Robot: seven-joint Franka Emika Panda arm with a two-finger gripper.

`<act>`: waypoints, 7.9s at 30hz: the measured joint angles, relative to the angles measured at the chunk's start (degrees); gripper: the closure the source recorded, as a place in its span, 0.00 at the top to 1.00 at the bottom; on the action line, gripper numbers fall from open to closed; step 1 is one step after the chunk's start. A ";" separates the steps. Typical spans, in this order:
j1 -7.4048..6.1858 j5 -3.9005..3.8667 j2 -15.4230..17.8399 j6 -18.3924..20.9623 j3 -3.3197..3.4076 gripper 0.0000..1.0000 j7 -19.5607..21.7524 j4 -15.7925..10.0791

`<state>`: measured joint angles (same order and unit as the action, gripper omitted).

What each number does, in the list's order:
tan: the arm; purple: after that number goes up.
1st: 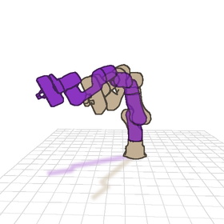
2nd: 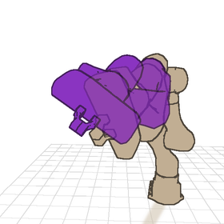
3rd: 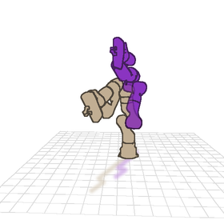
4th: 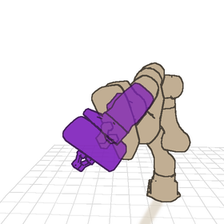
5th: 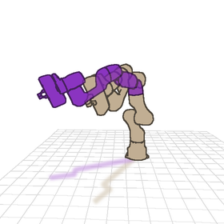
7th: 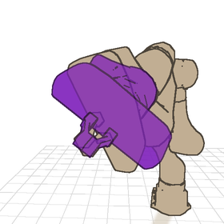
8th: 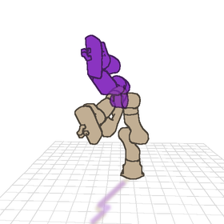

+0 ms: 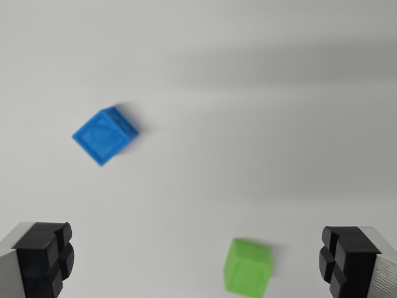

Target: Stack cube

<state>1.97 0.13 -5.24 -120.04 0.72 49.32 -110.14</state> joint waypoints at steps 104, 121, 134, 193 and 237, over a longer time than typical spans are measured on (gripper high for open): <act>-7.36 -4.07 -29.65 -28.98 -4.77 1.00 -25.73 -4.50; -8.07 -4.10 -34.08 -32.06 -3.97 1.00 -25.71 -3.11; -8.10 -4.10 -34.11 -32.10 -3.95 0.00 -25.71 -3.05; -7.94 -3.98 -28.31 -28.17 -4.22 0.00 -25.76 -4.67; -7.50 -2.12 -15.32 -18.69 -4.12 0.00 -24.97 -8.43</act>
<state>-5.52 -2.00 -20.55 -138.73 -3.40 24.35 -118.57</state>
